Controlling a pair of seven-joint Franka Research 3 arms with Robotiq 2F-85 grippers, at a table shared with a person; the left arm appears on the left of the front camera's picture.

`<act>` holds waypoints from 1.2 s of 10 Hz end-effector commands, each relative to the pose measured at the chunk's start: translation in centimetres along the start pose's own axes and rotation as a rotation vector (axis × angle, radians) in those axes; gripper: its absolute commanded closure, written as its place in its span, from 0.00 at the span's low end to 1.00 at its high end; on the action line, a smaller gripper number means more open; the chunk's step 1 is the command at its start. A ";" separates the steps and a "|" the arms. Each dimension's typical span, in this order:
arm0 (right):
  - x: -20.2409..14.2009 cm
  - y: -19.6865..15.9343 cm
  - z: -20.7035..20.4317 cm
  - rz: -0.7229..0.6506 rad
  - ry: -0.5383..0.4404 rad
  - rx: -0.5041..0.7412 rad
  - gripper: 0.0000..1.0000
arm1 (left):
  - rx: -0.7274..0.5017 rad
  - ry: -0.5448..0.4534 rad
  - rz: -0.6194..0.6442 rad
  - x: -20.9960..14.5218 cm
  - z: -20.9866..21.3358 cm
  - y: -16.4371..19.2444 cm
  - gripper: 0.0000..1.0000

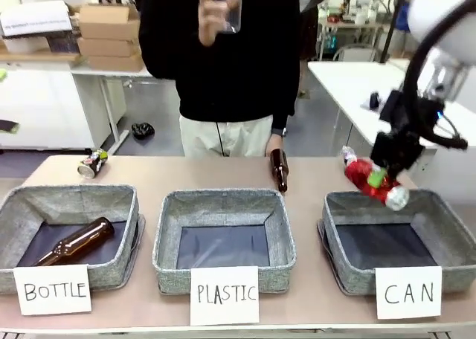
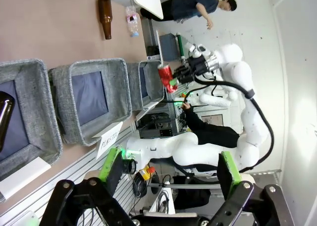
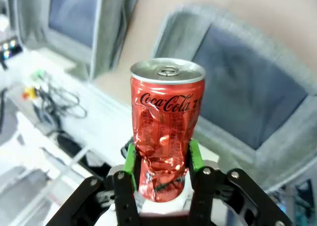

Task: Sort the can waste into the basket.
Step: Pick up the can waste from the table and place it in the right Fabric basket.

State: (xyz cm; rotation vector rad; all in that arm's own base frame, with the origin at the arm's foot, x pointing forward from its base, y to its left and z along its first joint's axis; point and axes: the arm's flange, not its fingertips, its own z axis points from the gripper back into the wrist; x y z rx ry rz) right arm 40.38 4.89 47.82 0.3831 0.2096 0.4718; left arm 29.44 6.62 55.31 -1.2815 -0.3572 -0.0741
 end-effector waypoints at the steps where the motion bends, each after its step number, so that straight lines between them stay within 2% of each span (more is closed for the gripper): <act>1: -2.8 -1.2 -1.5 0.051 0.003 0.012 1.00 | -0.024 -0.004 -0.020 0.1 0.0 -0.1 0.00; 6: -3.8 -2.1 -2.8 0.076 0.003 0.031 1.00 | -0.024 -0.004 -0.020 0.1 0.0 -0.1 0.00; 7: -3.9 -2.3 -2.8 0.068 0.006 0.054 0.45 | -0.024 -0.004 -0.020 0.1 0.0 -0.1 0.00; 8: -4.0 -2.3 -3.0 0.065 0.004 0.044 0.00 | -0.024 -0.004 -0.020 0.1 0.0 -0.1 0.00; 12: -4.0 -2.4 -2.7 0.062 -0.037 0.051 0.00 | -0.024 -0.004 -0.020 0.1 0.0 -0.1 0.00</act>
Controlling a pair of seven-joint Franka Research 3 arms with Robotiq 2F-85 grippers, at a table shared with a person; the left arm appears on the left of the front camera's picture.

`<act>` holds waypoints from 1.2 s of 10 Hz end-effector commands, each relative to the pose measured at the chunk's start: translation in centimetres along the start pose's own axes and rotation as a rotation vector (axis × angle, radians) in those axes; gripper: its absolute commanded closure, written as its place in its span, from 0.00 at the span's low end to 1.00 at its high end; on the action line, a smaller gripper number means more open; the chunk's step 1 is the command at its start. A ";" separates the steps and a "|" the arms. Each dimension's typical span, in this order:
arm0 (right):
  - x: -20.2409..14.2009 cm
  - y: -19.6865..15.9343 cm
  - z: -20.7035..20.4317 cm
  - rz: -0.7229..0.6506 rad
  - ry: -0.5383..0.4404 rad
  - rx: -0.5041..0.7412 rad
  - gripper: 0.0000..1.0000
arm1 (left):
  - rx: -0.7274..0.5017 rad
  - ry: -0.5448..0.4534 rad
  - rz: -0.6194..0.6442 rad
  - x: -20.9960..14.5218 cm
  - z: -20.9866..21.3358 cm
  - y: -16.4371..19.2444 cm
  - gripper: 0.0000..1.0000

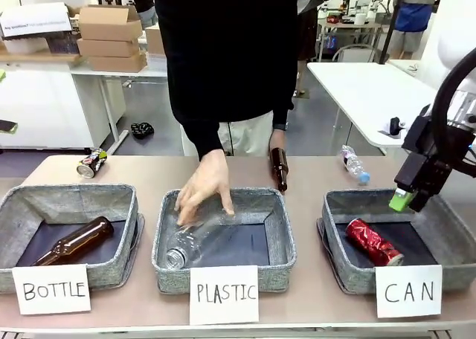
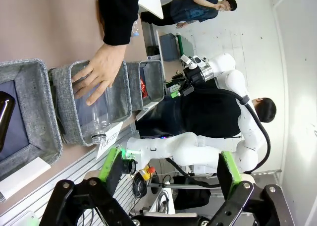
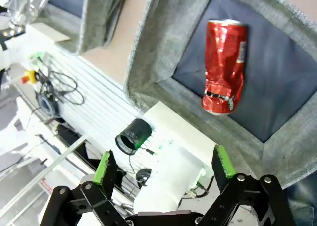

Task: Sort the can waste into the basket.
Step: Pick up the can waste from the table and place it in the right Fabric basket.

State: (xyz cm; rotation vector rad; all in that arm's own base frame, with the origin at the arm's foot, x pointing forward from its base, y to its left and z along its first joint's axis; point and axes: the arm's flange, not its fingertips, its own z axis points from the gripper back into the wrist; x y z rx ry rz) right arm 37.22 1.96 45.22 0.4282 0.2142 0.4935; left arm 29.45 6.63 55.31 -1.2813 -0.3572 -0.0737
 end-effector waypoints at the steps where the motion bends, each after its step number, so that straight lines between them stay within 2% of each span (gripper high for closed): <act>1: 0.0 -0.2 -0.3 0.036 -0.034 0.007 0.00 | -0.024 -0.004 -0.020 0.1 0.0 -0.1 0.00; 2: 0.1 -0.2 -0.2 0.039 -0.041 0.020 0.00 | -0.024 -0.004 -0.020 0.1 0.0 -0.1 0.00; 3: -0.2 -0.1 0.5 0.044 -0.126 0.117 0.00 | -0.024 -0.004 -0.020 0.1 0.0 -0.1 0.00; 4: -0.7 0.0 2.3 0.084 -0.322 0.414 0.00 | -0.024 -0.004 -0.020 0.1 0.0 -0.1 0.00; 5: -1.9 0.2 4.8 0.124 -0.591 0.859 0.00 | -0.024 -0.004 -0.020 0.1 0.0 -0.1 0.00; 6: -3.1 0.0 5.4 0.201 -0.686 1.053 0.00 | -0.024 -0.004 -0.020 0.1 0.0 -0.1 0.00; 8: -4.1 -1.7 5.8 0.228 -0.843 1.312 0.00 | -0.024 -0.004 -0.020 0.1 0.0 -0.1 0.00; 9: -3.6 -2.7 5.7 0.212 -0.881 1.330 0.00 | -0.024 -0.004 -0.020 0.1 0.0 -0.1 0.00; 10: -4.3 -0.5 7.0 0.076 -0.466 0.739 0.00 | -0.024 -0.004 -0.020 0.1 0.0 -0.1 0.00; 12: -4.3 -0.5 7.0 0.076 -0.466 0.739 0.00 | -0.024 -0.004 -0.020 0.1 0.0 -0.1 0.00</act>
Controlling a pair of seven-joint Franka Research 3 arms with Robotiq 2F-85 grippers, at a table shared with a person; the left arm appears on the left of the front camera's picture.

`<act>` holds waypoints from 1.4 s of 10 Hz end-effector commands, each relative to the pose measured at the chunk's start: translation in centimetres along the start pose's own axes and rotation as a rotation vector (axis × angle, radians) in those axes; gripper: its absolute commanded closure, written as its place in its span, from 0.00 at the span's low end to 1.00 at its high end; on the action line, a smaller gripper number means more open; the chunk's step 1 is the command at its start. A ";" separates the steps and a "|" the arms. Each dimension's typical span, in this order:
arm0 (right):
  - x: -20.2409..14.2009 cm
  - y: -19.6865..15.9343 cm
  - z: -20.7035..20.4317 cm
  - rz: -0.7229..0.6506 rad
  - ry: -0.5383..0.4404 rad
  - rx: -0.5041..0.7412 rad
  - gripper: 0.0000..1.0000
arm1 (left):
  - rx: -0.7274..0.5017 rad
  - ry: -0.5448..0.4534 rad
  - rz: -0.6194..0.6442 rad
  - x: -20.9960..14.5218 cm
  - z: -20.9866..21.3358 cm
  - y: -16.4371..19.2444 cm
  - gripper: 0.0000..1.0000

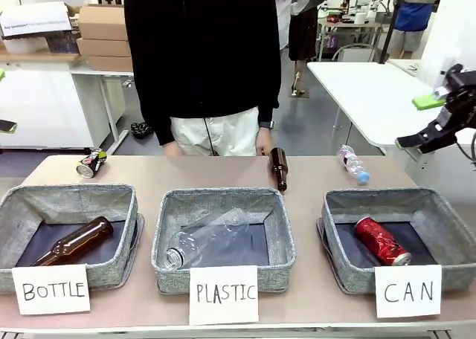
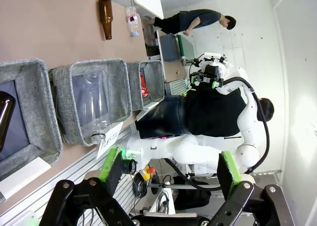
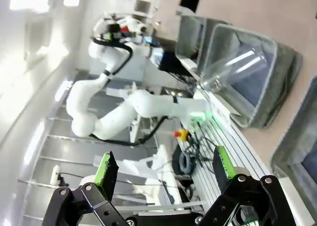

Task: Sort the can waste into the basket.
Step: Pick up the can waste from the table and place it in the right Fabric basket.

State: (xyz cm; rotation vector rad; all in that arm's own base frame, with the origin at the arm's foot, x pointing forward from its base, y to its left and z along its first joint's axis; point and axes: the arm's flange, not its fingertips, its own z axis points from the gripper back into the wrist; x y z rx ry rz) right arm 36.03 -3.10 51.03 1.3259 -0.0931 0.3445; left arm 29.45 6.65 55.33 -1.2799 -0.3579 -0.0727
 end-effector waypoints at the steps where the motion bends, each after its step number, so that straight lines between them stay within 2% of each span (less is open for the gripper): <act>1: 0.0 0.6 0.1 0.006 0.029 -0.062 0.00 | -0.025 -0.003 -0.020 0.1 -0.1 -0.1 0.00; 11: 0.0 0.6 0.1 0.006 0.029 -0.062 0.00 | 0.000 0.000 0.000 0.0 0.0 0.0 0.00; 12: 0.0 0.6 0.1 0.006 0.029 -0.062 0.00 | 0.120 -0.041 -0.146 -0.4 -0.7 -1.8 0.00; 13: 0.0 0.6 0.1 0.006 0.029 -0.062 0.00 | 0.320 0.001 -0.219 1.8 -1.7 -2.7 0.00; 14: 0.0 0.6 0.1 0.006 0.029 -0.062 0.00 | 0.577 0.037 -0.255 5.3 -2.9 -3.0 0.00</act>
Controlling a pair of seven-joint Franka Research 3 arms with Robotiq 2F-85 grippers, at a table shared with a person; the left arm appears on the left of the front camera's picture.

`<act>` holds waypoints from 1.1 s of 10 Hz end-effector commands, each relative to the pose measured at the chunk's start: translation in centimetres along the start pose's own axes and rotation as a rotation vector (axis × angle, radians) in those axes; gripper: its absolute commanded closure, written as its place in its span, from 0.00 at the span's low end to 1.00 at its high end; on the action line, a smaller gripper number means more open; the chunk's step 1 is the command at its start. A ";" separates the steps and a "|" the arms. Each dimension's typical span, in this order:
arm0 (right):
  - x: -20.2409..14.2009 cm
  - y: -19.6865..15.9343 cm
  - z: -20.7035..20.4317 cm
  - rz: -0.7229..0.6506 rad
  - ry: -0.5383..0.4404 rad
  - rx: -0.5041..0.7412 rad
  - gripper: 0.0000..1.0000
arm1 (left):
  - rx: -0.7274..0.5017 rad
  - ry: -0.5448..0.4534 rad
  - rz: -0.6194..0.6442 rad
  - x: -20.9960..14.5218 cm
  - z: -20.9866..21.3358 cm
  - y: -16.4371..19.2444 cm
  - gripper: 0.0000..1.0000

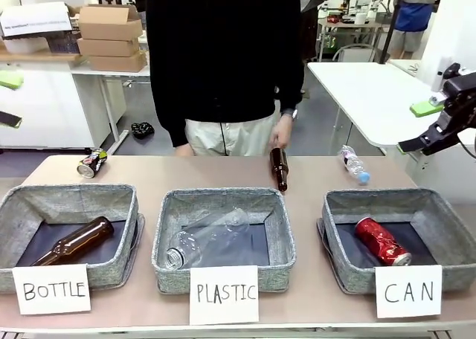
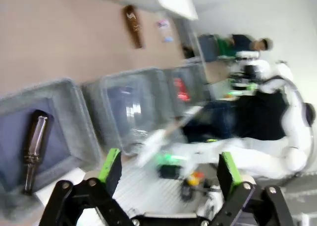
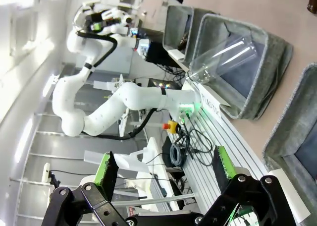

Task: Sort the can waste into the basket.
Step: Pick up the can waste from the table and place it in the right Fabric basket.

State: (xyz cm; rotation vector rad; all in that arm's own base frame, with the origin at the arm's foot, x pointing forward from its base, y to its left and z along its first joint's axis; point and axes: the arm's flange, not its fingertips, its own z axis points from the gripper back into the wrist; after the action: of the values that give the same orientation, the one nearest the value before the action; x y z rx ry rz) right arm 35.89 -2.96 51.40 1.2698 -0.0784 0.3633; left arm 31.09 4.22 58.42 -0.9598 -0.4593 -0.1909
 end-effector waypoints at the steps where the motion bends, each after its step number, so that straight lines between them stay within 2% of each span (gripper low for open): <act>1: 0.0 0.2 0.1 0.002 -0.002 -0.011 0.00 | 0.638 0.077 -0.063 7.1 -3.1 1.9 0.00; 2: 0.0 0.2 0.1 0.002 -0.002 -0.011 0.00 | 0.819 0.274 -0.067 10.1 -5.8 4.0 0.00; 3: 0.0 0.2 0.1 0.002 -0.002 -0.011 0.00 | 0.888 0.363 -0.060 12.2 -7.1 6.1 0.00; 4: 0.0 0.2 0.1 0.002 -0.002 -0.011 0.00 | 0.978 0.337 -0.019 14.2 -7.8 8.3 0.00; 5: 0.0 0.2 0.1 0.002 -0.002 -0.011 0.00 | 0.953 0.340 0.016 15.6 -8.3 10.6 0.00; 6: 0.0 0.2 0.1 0.002 -0.002 -0.011 0.00 | 0.867 0.272 0.102 17.0 -8.7 12.4 0.00; 7: 0.0 0.2 0.1 0.002 -0.002 -0.011 0.00 | 0.618 0.177 0.311 18.5 -7.9 12.2 0.00; 8: 0.0 0.2 0.1 0.002 -0.002 -0.011 0.00 | 0.880 0.224 -0.046 15.0 -9.6 13.4 0.00; 10: 0.0 0.2 0.1 0.002 -0.002 -0.011 0.00 | 0.880 0.224 -0.046 15.0 -9.6 13.4 0.00; 11: 0.0 0.2 0.1 0.002 -0.002 -0.011 0.00 | 0.847 0.249 0.060 16.5 -9.3 14.5 0.00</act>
State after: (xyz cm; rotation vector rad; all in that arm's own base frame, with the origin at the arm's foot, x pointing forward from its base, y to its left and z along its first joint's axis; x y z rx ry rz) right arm 35.89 -3.04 51.43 1.2689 -0.0803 0.3619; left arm 53.24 4.47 51.09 -0.0948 -0.2661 -0.0793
